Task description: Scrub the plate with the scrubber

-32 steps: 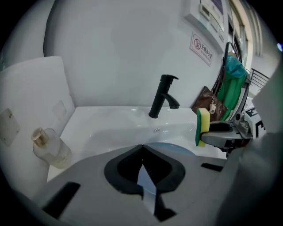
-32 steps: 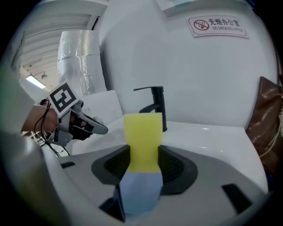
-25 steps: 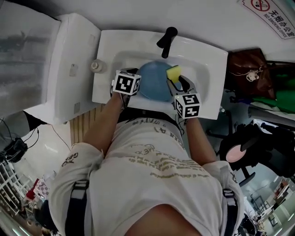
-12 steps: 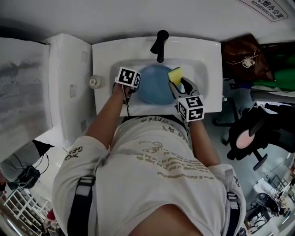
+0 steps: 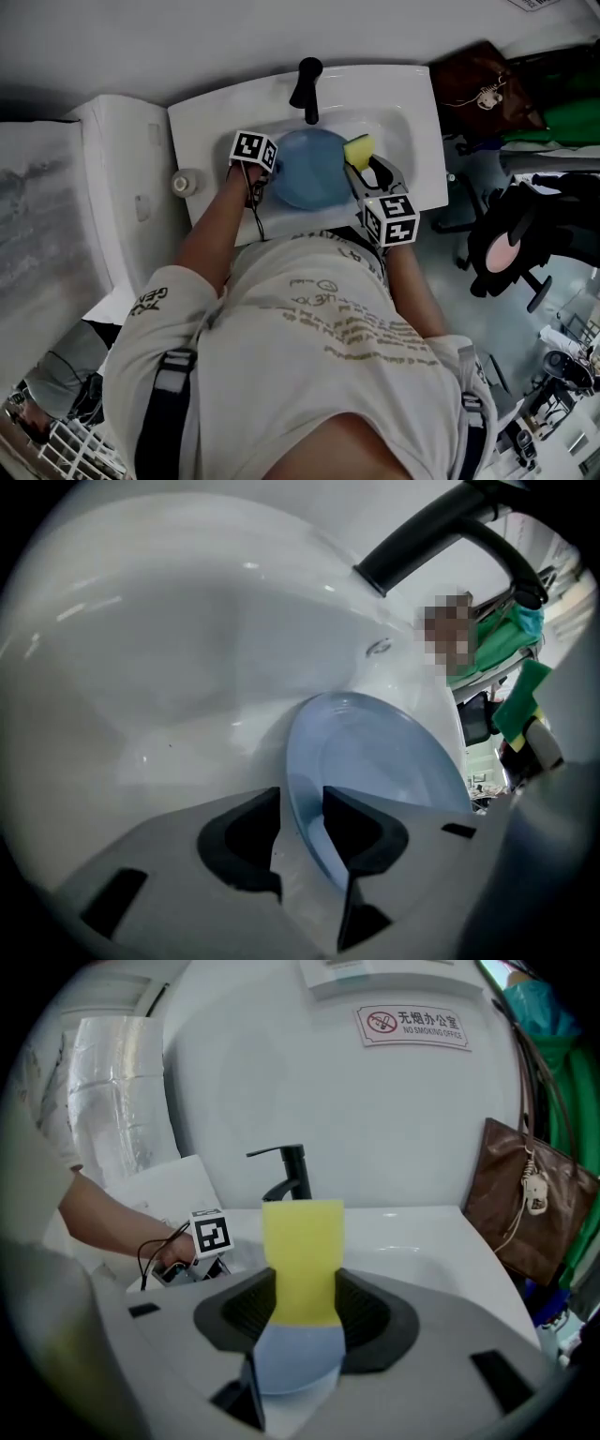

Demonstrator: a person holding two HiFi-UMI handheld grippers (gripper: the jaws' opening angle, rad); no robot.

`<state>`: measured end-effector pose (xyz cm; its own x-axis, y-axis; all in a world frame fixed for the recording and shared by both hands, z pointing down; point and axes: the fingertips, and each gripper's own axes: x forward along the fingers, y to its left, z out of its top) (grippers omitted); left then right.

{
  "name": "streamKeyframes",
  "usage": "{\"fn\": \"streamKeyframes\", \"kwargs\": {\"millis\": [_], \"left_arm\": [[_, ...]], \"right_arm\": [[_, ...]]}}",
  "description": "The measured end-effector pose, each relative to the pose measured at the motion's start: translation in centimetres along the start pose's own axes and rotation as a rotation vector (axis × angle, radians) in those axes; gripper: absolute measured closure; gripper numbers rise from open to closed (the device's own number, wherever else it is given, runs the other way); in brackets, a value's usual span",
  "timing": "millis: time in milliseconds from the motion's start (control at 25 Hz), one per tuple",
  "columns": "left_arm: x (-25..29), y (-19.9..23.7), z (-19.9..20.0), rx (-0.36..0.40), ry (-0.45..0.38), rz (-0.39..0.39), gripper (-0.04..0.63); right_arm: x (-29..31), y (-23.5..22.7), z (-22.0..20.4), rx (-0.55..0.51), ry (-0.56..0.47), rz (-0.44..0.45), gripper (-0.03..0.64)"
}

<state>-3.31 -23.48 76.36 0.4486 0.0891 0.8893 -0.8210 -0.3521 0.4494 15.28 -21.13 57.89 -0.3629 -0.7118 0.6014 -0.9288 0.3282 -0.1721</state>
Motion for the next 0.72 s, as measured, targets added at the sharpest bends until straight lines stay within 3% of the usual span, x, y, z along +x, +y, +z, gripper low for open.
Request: {"fn": "streamKeyframes", "kwargs": {"millis": [160, 360, 720], "left_arm": [[0.6, -0.2, -0.5, -0.058, 0.021, -0.046, 0.494], [0.2, -1.3, 0.1, -0.176, -0.051, -0.125, 0.535], [-1.8, -1.5, 0.5, -0.288, -0.151, -0.155, 0.557]], "right_arm": [[-0.5, -0.2, -0.4, 0.010, 0.004, -0.019, 0.414], [-0.3, 0.4, -0.9, -0.007, 0.032, -0.007, 0.414], [0.8, 2.5, -0.5, -0.146, 0.099, 0.079, 0.414]]}}
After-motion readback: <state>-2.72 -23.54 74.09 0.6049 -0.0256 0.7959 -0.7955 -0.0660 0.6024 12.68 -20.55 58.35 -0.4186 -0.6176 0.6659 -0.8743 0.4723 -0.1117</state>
